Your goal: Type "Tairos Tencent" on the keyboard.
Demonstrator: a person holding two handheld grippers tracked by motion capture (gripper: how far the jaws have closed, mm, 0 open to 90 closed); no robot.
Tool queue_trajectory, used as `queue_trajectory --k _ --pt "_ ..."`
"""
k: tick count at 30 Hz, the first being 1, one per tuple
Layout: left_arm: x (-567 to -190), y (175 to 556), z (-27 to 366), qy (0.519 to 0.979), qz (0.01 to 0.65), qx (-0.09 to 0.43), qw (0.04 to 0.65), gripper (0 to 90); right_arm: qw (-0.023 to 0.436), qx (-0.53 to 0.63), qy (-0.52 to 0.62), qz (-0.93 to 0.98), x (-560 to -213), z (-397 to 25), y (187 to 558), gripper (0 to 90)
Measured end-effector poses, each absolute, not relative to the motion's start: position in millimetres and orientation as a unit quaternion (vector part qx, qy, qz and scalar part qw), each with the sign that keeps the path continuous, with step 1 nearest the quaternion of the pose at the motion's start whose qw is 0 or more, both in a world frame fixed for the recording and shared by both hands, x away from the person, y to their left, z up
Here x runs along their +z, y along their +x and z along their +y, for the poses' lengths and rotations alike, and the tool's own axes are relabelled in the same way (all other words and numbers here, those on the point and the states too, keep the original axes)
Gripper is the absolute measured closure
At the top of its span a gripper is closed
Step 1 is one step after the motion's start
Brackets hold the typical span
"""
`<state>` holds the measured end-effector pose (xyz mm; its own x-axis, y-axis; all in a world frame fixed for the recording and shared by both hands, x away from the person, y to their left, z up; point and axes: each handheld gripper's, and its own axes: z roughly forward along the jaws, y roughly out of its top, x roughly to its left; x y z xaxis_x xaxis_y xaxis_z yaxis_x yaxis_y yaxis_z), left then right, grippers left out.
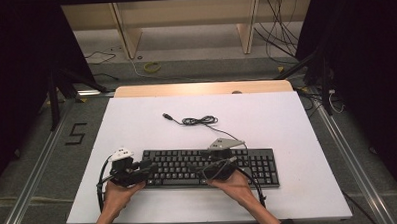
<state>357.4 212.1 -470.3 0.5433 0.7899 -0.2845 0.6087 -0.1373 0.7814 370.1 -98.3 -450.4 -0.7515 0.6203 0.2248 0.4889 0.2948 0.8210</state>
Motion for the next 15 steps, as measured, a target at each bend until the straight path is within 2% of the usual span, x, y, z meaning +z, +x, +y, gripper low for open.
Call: queue_trajectory --k 10,15 --pt "-475.1 361.3 209.1 0.767 0.465 0.099 0.431 86.4 0.072 0.484 0.346 0.801 -450.4 -106.4 365.5 31.5" --pt "-477.2 362.2 206.8 0.774 0.464 0.101 0.419 88.9 0.073 0.486 0.346 0.799 -450.4 -107.3 364.3 31.3"
